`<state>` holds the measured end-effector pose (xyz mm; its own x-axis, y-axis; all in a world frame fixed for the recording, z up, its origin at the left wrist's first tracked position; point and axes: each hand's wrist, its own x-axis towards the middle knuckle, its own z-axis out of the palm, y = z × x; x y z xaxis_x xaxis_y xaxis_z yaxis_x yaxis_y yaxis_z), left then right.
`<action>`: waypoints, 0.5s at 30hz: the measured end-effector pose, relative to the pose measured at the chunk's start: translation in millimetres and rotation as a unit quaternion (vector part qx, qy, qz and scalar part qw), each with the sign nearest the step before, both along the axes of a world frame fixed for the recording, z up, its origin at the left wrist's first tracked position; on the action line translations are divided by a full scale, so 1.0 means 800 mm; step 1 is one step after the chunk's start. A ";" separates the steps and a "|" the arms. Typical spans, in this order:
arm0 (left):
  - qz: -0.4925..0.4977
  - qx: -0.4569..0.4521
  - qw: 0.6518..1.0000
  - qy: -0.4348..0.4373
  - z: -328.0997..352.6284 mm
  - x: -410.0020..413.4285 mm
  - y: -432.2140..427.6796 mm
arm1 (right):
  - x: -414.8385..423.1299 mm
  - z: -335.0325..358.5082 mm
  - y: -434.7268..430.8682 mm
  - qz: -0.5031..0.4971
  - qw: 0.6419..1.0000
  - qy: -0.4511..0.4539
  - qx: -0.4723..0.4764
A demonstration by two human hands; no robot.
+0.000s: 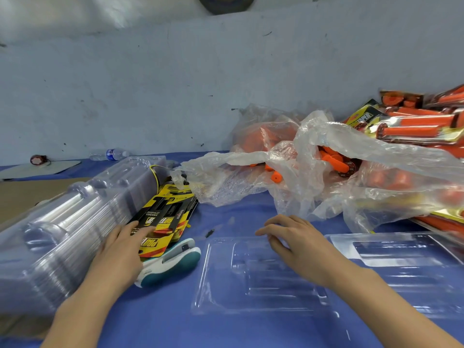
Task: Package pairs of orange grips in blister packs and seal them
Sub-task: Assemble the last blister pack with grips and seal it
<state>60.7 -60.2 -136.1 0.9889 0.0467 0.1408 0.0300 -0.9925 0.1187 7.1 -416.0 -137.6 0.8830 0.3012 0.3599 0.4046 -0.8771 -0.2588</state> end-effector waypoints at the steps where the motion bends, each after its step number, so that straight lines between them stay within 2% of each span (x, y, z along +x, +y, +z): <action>1: -0.008 0.006 1.000 0.003 0.000 0.000 0.005 | 0.000 0.002 0.000 -0.004 1.000 -0.002 0.002; 5: -0.013 0.019 0.998 0.063 -0.005 0.000 0.019 | -0.002 0.008 -0.005 -0.023 0.999 -0.009 0.024; 7: -0.017 0.002 0.999 0.032 -0.005 -0.001 0.017 | -0.003 0.010 -0.010 -0.034 0.999 -0.006 0.033; 10: -0.027 -0.092 0.988 -0.119 0.003 -0.005 0.012 | -0.005 0.015 -0.017 -0.048 0.998 -0.008 0.048; 13: -0.019 -0.128 0.952 -0.276 0.022 -0.011 0.007 | -0.008 0.020 -0.023 -0.053 0.996 -0.015 0.068; 15: -0.018 -0.169 0.921 -0.351 0.041 -0.018 0.000 | -0.011 0.023 -0.024 -0.053 0.995 -0.016 0.082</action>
